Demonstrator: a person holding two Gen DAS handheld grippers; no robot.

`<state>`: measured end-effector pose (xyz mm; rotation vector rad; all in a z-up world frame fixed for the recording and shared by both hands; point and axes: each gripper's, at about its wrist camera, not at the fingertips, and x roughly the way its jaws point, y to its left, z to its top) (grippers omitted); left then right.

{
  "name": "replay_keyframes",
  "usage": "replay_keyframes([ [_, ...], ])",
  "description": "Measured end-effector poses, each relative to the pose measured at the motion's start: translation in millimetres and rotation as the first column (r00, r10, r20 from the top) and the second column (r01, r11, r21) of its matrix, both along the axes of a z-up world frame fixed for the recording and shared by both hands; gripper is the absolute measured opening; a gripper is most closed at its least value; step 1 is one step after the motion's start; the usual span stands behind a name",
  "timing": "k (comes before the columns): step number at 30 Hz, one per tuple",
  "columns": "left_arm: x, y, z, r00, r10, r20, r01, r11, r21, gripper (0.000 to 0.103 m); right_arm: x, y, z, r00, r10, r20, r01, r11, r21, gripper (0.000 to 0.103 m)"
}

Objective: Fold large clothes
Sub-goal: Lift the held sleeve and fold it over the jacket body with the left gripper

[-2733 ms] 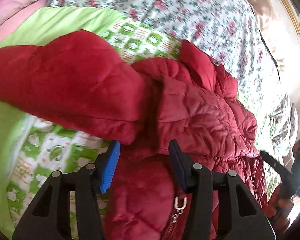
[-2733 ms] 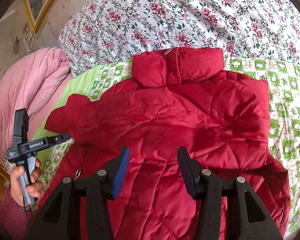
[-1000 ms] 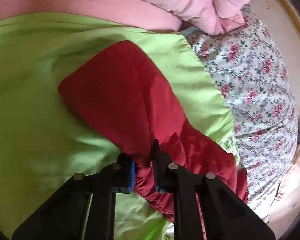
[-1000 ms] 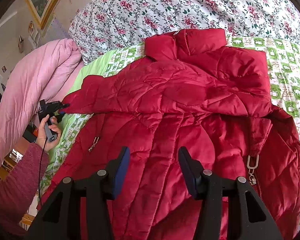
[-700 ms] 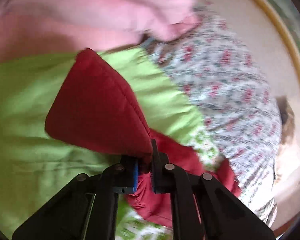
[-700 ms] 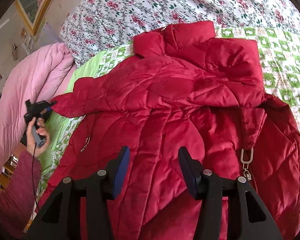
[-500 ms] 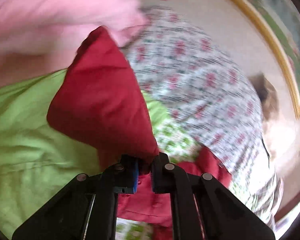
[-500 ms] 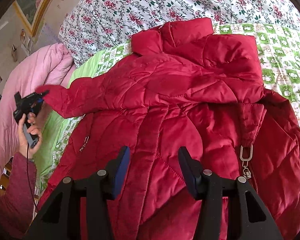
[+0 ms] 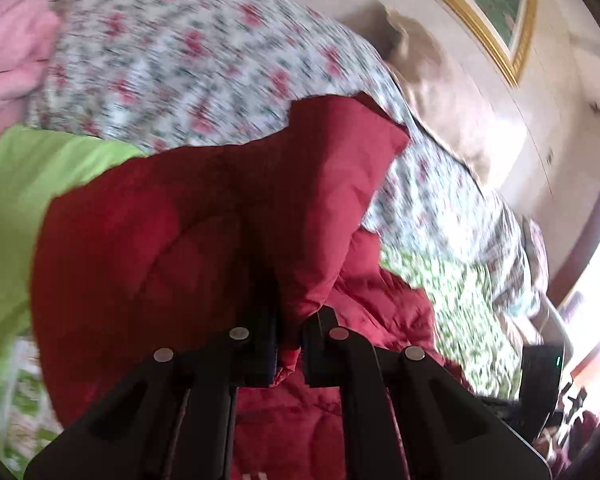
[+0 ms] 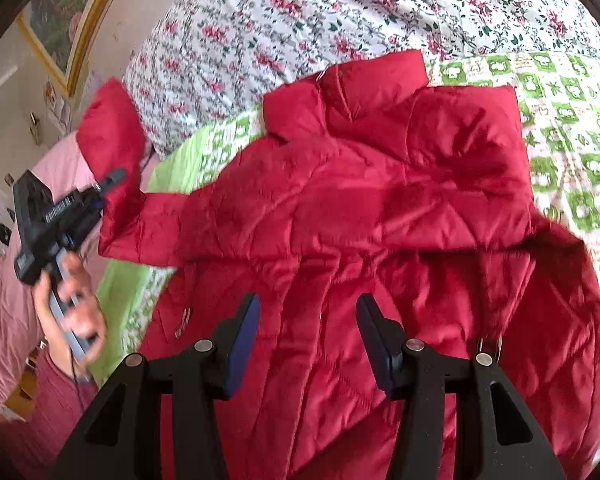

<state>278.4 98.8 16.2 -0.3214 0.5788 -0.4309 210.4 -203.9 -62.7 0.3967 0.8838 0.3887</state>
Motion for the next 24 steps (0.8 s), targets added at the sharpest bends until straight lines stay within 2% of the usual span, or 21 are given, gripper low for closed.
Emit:
replay_keyframes([
  [2, 1.4, -18.3, -3.7, 0.999, -0.033, -0.005, 0.033, 0.999, 0.027, 0.006, 10.6, -6.0, 2.7, 1.000, -0.009, 0.001, 0.009, 0.999, 0.032, 0.052],
  [7, -0.1, -68.7, -24.1, 0.995, -0.091, -0.028, 0.094, 0.983, 0.158, 0.006, 32.9, -23.5, 2.8, 0.999, -0.044, -0.017, 0.046, 0.987, 0.153, 0.052],
  [13, -0.6, -128.1, -57.8, 0.991, -0.121, -0.056, 0.133, 0.932, 0.337, 0.007, 59.7, -42.7, 2.9, 0.994, -0.109, -0.015, 0.109, 0.955, 0.276, 0.053],
  [15, -1.7, -147.0, -68.4, 0.991, -0.126, -0.051, 0.136, 0.906, 0.400, 0.007, 70.9, -46.5, -0.1, 0.993, -0.109, -0.038, 0.116, 0.936, 0.331, 0.057],
  [18, -7.6, -172.4, -81.7, 0.991, -0.134, -0.026, 0.129, 0.855, 0.502, 0.006, 87.4, -47.1, -5.5, 0.993, -0.096, -0.066, 0.114, 0.916, 0.386, 0.071],
  [21, -17.3, -192.2, -91.4, 0.988, -0.156, 0.011, 0.118, 0.789, 0.603, 0.007, 104.2, -44.7, -12.1, 0.993, -0.074, -0.092, 0.107, 0.897, 0.428, 0.076],
  [23, -23.2, -200.5, -95.4, 0.985, -0.172, 0.029, 0.114, 0.759, 0.641, 0.007, 117.3, -40.8, -18.8, 0.990, -0.057, -0.128, 0.107, 0.895, 0.433, 0.076],
  [24, -24.3, -202.6, -96.4, 0.984, -0.177, 0.031, 0.115, 0.752, 0.649, 0.007, 123.3, -39.4, -23.5, 0.987, -0.056, -0.150, 0.116, 0.897, 0.427, 0.076],
])
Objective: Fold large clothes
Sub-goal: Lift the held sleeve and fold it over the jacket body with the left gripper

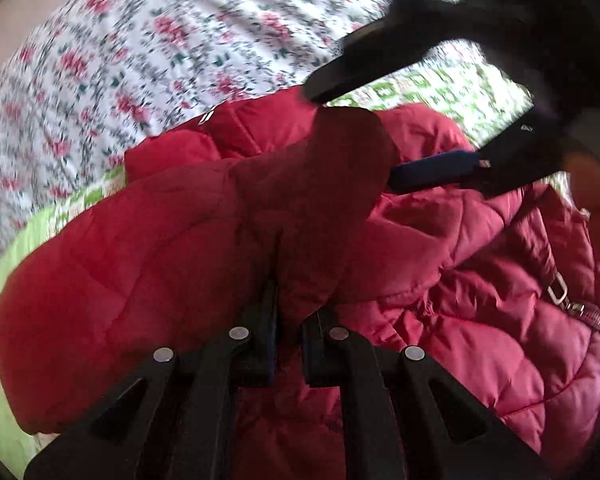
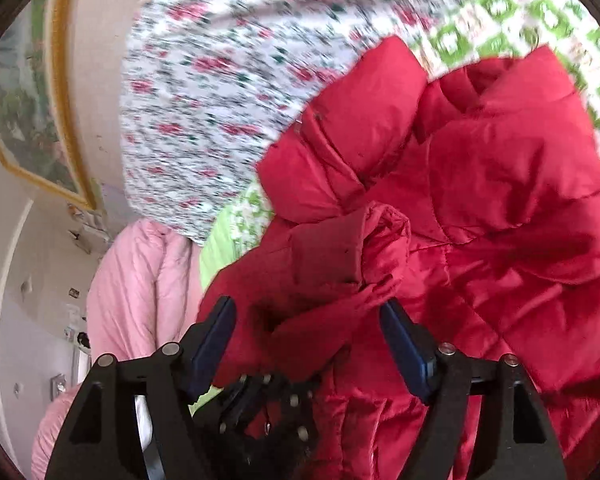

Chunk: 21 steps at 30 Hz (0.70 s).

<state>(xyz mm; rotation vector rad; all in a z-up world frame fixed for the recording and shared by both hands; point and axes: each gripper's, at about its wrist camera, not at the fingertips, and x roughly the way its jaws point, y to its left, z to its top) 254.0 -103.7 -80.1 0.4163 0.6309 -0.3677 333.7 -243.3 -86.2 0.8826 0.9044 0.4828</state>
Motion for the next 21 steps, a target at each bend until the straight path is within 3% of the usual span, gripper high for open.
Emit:
replay_keyframes([
  [3, 2.7, 2.2, -0.1, 1.000, 0.001, -0.024, -0.001, 1.000, -0.018, 0.007, 12.9, 4.5, -14.0, 0.999, 0.014, -0.039, -0.014, 1.000, 0.000, 0.073],
  [6, 7.3, 11.4, 2.6, 0.997, 0.003, -0.080, -0.009, 0.997, -0.078, 0.008, 16.3, 4.6, -22.0, 0.999, 0.010, -0.051, -0.010, 1.000, -0.002, 0.047],
  [7, 7.8, 13.9, 3.1, 0.995, 0.000, -0.098, -0.010, 0.995, -0.102, 0.009, 16.8, 3.8, -23.3, 0.998, 0.009, -0.056, -0.009, 1.000, -0.007, 0.032],
  [10, 5.4, 27.5, 13.3, 0.987, -0.019, -0.160, -0.012, 0.981, -0.194, 0.010, 16.2, 1.8, -27.6, 0.998, 0.011, -0.063, -0.013, 1.000, -0.023, 0.020],
  [15, -9.0, 59.5, 42.4, 0.982, -0.044, -0.185, -0.020, 0.943, -0.333, 0.010, 11.3, -6.9, -21.0, 0.999, -0.002, -0.040, -0.001, 0.998, -0.061, 0.015],
  [21, -2.8, 112.5, 76.9, 0.988, 0.061, -0.144, -0.117, 0.900, -0.420, 0.010, 2.5, -35.0, 9.6, 0.999, -0.043, 0.029, 0.046, 0.989, -0.139, 0.014],
])
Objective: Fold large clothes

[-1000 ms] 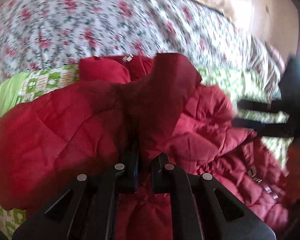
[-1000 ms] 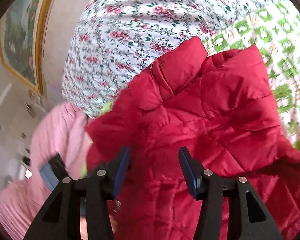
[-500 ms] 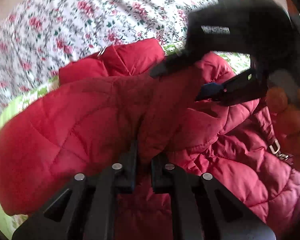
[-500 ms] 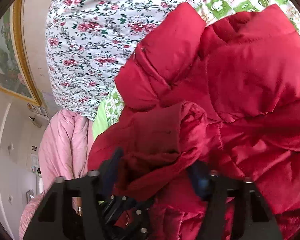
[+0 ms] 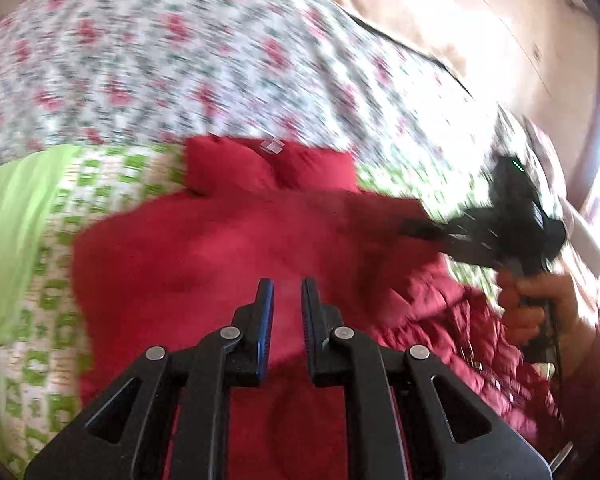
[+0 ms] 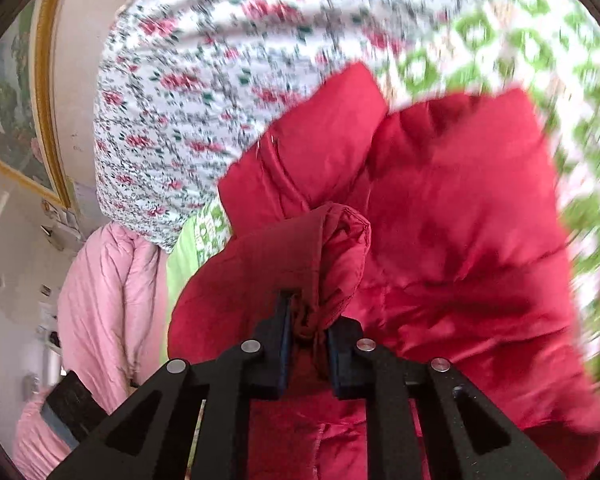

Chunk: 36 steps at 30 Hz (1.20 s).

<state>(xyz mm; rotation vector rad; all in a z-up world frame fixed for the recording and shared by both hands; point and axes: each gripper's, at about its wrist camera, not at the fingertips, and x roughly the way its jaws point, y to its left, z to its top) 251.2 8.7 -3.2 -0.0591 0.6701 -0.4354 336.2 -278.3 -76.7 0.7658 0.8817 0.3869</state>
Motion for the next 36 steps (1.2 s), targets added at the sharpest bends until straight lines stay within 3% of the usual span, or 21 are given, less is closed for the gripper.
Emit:
replay_keyframes([
  [3, 26.9, 24.5, -1.2, 0.998, 0.062, -0.022, -0.063, 0.997, -0.039, 0.010, -8.4, -13.4, 21.8, 0.999, -0.003, 0.049, 0.005, 0.999, -0.039, 0.014],
  [7, 58.3, 37.5, -28.7, 0.989, 0.076, -0.124, -0.086, 0.994, -0.074, 0.010, -23.5, -31.8, 38.9, 0.995, -0.010, 0.104, 0.018, 0.997, -0.074, 0.014],
  [12, 77.4, 28.6, -73.4, 0.973, 0.066, -0.221, -0.079, 0.996, -0.047, 0.010, -18.9, -37.1, 9.1, 0.998, -0.039, 0.041, 0.044, 0.987, -0.153, 0.014],
  [17, 74.5, 25.6, -80.8, 0.972, 0.070, -0.225, -0.079, 0.996, -0.031, 0.010, -14.5, -39.4, -25.0, 0.997, -0.076, 0.000, 0.073, 0.963, -0.259, 0.022],
  [20, 75.8, 25.0, -84.5, 0.971, 0.071, -0.226, -0.079, 0.997, -0.023, 0.010, -19.3, -42.8, -30.3, 0.996, -0.092, -0.008, 0.086, 0.950, -0.301, 0.023],
  [23, 75.2, 23.8, -83.9, 0.972, 0.081, -0.220, -0.085, 0.996, -0.007, 0.010, -30.2, -44.6, -11.3, 0.991, -0.134, 0.012, 0.129, 0.919, -0.374, 0.027],
  [25, 77.7, 24.6, -84.0, 0.972, 0.084, -0.219, -0.087, 0.996, -0.004, 0.010, -42.1, -40.3, 17.8, 0.979, -0.174, 0.109, 0.204, 0.874, -0.441, 0.029],
  [27, 77.5, 23.5, -83.6, 0.973, 0.085, -0.216, -0.087, 0.996, 0.004, 0.010, -49.9, -31.1, 40.8, 0.965, -0.170, 0.200, 0.243, 0.866, -0.437, 0.029],
  [29, 77.2, 23.1, -82.7, 0.973, 0.085, -0.213, -0.085, 0.996, 0.011, 0.010, -46.7, -14.8, 54.8, 0.960, -0.119, 0.252, 0.220, 0.879, -0.422, 0.029],
  [31, 77.1, 22.3, -82.3, 0.974, 0.083, -0.213, -0.082, 0.997, 0.018, 0.010, -33.2, 8.6, 54.0, 0.970, -0.043, 0.238, 0.146, 0.889, -0.434, 0.029],
  [34, 77.8, 20.0, -82.5, 0.975, 0.061, -0.215, -0.055, 0.998, 0.034, 0.010, -4.6, 46.3, 27.7, 0.986, 0.061, 0.153, 0.021, 0.876, -0.482, 0.029],
  [36, 77.9, 22.3, -82.7, 0.975, 0.049, -0.216, -0.045, 0.999, 0.023, 0.010, 6.1, 57.8, 4.3, 0.994, 0.077, 0.076, -0.028, 0.863, -0.504, 0.022],
])
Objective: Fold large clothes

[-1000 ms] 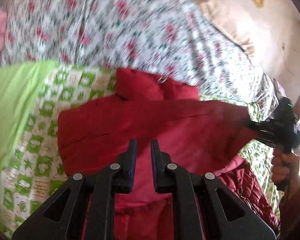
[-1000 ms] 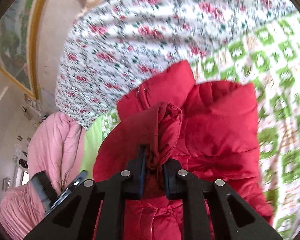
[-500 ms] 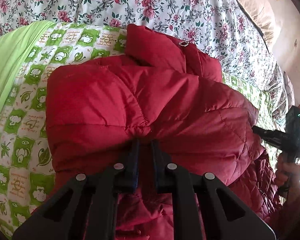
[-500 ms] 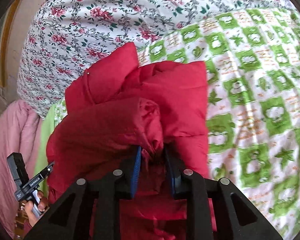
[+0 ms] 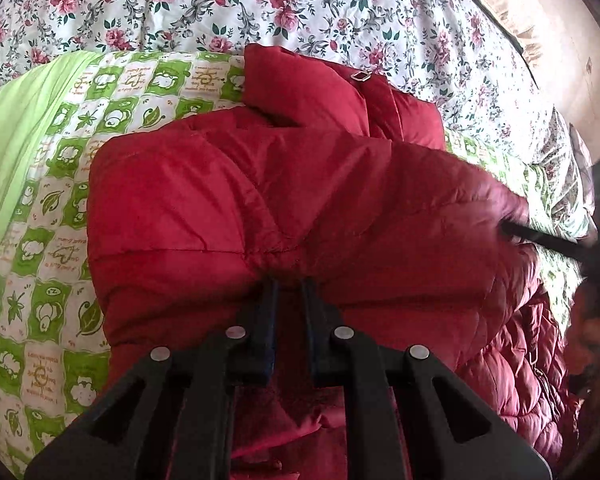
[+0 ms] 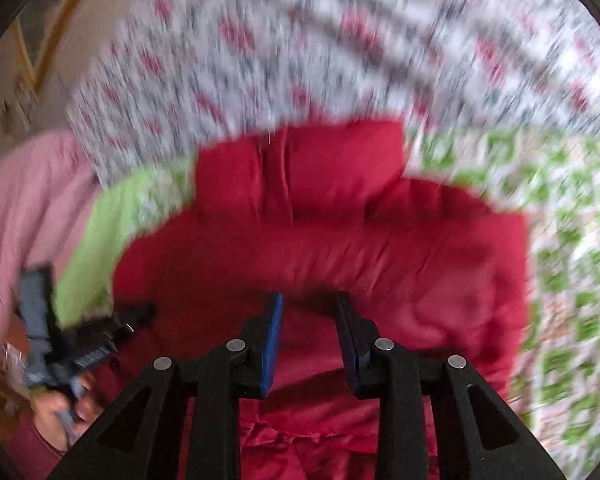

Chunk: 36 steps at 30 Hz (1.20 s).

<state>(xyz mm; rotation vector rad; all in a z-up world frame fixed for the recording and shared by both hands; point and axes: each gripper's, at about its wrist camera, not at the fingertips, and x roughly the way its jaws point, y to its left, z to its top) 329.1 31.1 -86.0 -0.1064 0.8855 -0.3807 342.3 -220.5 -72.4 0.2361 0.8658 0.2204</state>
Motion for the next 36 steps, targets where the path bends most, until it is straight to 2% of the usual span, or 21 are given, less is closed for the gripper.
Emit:
replay_keyframes([
  [1, 0.3, 1.5, -0.5, 1.000, -0.004, -0.002, 0.004, 1.000, -0.007, 0.010, 3.2, 1.9, -11.0, 0.999, -0.021, -0.029, 0.020, 0.999, -0.032, 0.021],
  [2, 0.6, 3.0, -1.3, 1.000, -0.007, -0.004, 0.007, 1.000, -0.015, 0.010, 4.5, -1.6, -22.3, 0.997, -0.060, -0.047, 0.056, 0.995, -0.078, 0.013],
  [3, 1.0, 4.6, -3.1, 1.000, -0.010, -0.005, 0.009, 1.000, -0.020, 0.010, 6.6, -8.1, -32.8, 0.994, -0.090, -0.070, 0.083, 0.992, -0.090, 0.005],
  [4, 0.7, 5.2, -4.8, 1.000, -0.015, -0.004, 0.015, 1.000, -0.023, 0.010, 9.0, -18.3, -45.3, 0.988, -0.109, -0.110, 0.103, 0.993, -0.058, 0.000],
  [7, 1.5, 7.2, -11.0, 1.000, -0.022, -0.009, 0.022, 0.999, -0.038, 0.008, 10.6, -41.8, -64.3, 0.983, -0.108, -0.149, 0.120, 0.990, 0.076, 0.000],
  [9, 3.3, 11.0, -13.5, 1.000, -0.020, -0.021, 0.019, 0.998, -0.063, 0.006, 9.7, -45.8, -68.3, 0.983, -0.112, -0.144, 0.127, 0.987, 0.100, 0.000],
  [12, 5.1, 15.3, -15.9, 0.999, -0.015, -0.037, 0.012, 0.997, -0.080, 0.003, 4.1, -42.0, -66.7, 0.985, -0.118, -0.128, 0.129, 0.988, 0.081, 0.000],
  [14, 5.0, 16.1, -16.1, 0.999, -0.014, -0.040, 0.011, 0.997, -0.081, 0.003, -4.0, -39.8, -54.9, 0.987, -0.127, -0.099, 0.133, 0.990, 0.057, 0.000],
  [18, 1.5, 10.7, -14.6, 1.000, -0.007, -0.022, 0.006, 0.999, -0.039, 0.003, -29.9, -43.5, -30.0, 0.984, -0.180, -0.004, 0.180, 0.982, -0.065, 0.004],
  [20, 0.9, 8.7, -14.0, 1.000, -0.005, -0.019, 0.004, 1.000, -0.028, 0.003, -28.7, -51.6, -37.7, 0.978, -0.207, -0.025, 0.203, 0.973, -0.114, 0.000],
  [22, 1.1, 8.8, -13.3, 1.000, -0.003, -0.021, 0.003, 1.000, -0.028, 0.003, -20.9, -64.3, -57.2, 0.978, -0.189, -0.091, 0.186, 0.982, -0.042, 0.000],
  [23, 0.9, 8.3, -12.3, 1.000, -0.001, -0.023, 0.001, 1.000, -0.022, 0.003, -19.0, -67.4, -60.3, 0.978, -0.187, -0.096, 0.186, 0.982, -0.022, 0.000],
  [29, -15.9, 14.6, 1.7, 0.999, 0.020, -0.027, -0.021, 0.999, -0.031, 0.003, -15.8, -64.7, -62.2, 0.978, -0.177, -0.112, 0.177, 0.984, -0.012, 0.000],
  [34, -39.2, 23.3, 16.0, 0.999, 0.037, -0.003, -0.037, 0.999, 0.008, 0.003, -18.7, -68.6, -61.1, 0.978, -0.179, -0.109, 0.182, 0.983, 0.015, 0.000],
  [36, -48.2, 30.8, 19.8, 0.998, 0.056, -0.010, -0.056, 0.998, 0.002, 0.003, -19.2, -68.2, -59.4, 0.979, -0.174, -0.109, 0.176, 0.984, 0.012, 0.000],
])
